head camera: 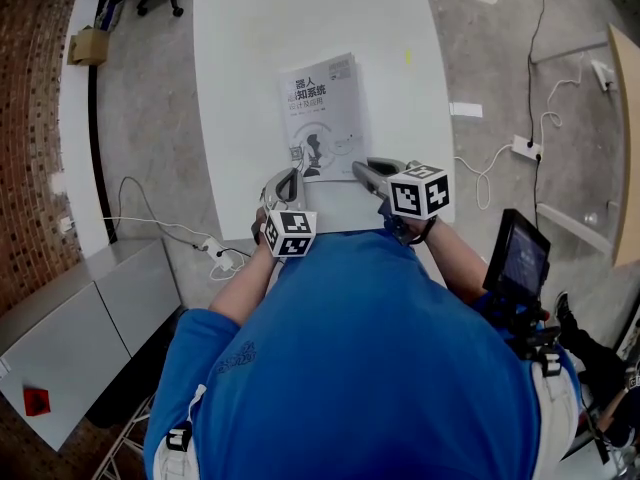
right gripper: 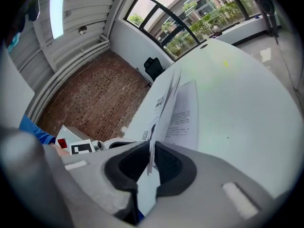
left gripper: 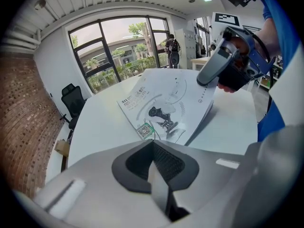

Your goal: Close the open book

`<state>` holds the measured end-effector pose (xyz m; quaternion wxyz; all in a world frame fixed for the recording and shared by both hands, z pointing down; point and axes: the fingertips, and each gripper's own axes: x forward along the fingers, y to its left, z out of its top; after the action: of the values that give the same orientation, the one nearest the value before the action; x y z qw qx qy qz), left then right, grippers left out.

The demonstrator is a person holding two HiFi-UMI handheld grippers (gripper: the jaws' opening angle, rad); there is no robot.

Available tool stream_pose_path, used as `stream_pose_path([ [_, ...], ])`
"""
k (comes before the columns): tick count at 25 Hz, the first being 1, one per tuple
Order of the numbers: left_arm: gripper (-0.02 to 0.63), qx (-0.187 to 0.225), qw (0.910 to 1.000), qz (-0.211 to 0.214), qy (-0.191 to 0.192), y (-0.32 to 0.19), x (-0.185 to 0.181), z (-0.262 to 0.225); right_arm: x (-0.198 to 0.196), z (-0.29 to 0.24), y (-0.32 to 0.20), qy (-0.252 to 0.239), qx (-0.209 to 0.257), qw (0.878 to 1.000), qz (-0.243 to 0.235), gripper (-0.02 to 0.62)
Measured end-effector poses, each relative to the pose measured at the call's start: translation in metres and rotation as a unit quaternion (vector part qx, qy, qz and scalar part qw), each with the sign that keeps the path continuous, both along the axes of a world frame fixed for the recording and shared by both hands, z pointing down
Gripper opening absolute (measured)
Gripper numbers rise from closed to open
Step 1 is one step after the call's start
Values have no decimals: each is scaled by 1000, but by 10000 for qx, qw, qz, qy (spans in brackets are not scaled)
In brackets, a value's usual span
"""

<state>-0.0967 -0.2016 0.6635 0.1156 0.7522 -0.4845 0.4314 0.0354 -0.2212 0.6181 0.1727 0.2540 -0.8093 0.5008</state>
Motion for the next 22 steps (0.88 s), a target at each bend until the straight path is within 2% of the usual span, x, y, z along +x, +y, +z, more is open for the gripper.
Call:
stream_pose_path([
  [12, 6, 128, 9997, 128, 167, 4, -9, -8, -35, -54, 6, 114, 716, 9973, -110, 23],
  [22, 6, 442, 9981, -283, 315, 9, -37, -38, -70, -86, 4, 44, 1152, 9927, -365, 21],
])
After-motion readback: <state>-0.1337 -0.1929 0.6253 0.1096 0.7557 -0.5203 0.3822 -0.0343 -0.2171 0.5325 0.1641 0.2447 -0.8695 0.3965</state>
